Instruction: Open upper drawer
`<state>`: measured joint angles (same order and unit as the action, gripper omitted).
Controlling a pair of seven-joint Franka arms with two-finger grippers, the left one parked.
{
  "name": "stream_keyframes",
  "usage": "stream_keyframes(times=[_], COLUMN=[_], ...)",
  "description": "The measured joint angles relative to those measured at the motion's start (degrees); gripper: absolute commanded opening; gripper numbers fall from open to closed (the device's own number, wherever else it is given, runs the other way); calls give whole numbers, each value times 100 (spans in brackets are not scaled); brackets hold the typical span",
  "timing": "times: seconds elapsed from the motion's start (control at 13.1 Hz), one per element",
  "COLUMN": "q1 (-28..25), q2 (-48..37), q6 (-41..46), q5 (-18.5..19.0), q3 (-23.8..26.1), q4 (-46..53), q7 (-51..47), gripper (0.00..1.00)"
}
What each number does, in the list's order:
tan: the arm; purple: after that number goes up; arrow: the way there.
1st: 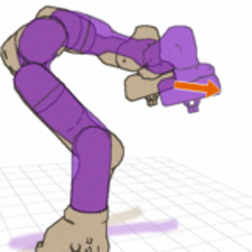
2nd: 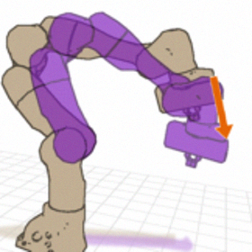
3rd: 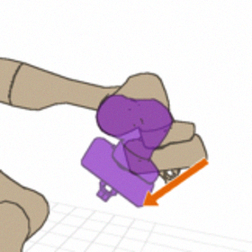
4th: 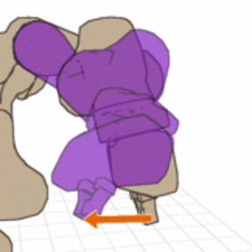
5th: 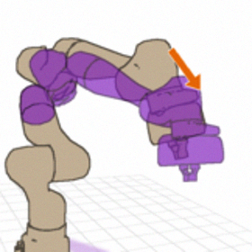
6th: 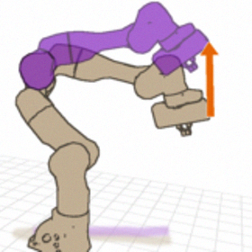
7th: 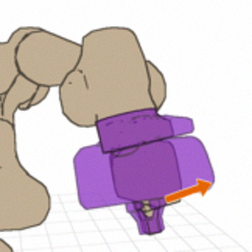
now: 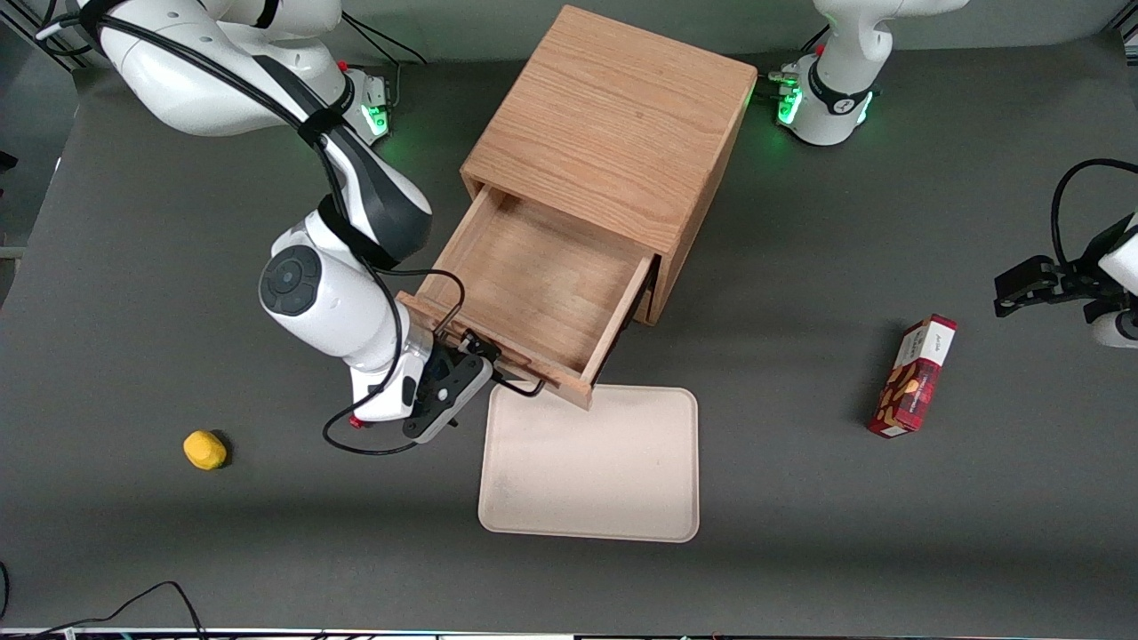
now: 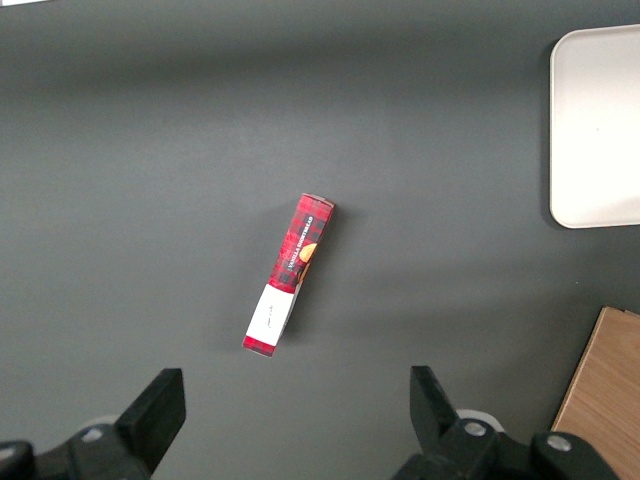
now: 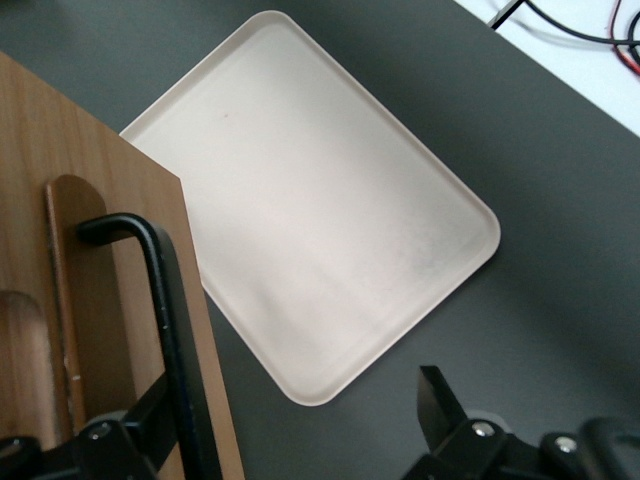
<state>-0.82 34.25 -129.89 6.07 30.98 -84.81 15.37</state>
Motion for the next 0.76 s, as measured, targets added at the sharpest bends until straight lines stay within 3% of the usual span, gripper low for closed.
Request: stream_keyframes(times=[0.46,0.76], q1=[95,72], q2=[33,33], q6=[0,7], q5=[-7,-230], q3=[-8,12], q4=[46,63], q7=[101,-206], gripper=[100,100])
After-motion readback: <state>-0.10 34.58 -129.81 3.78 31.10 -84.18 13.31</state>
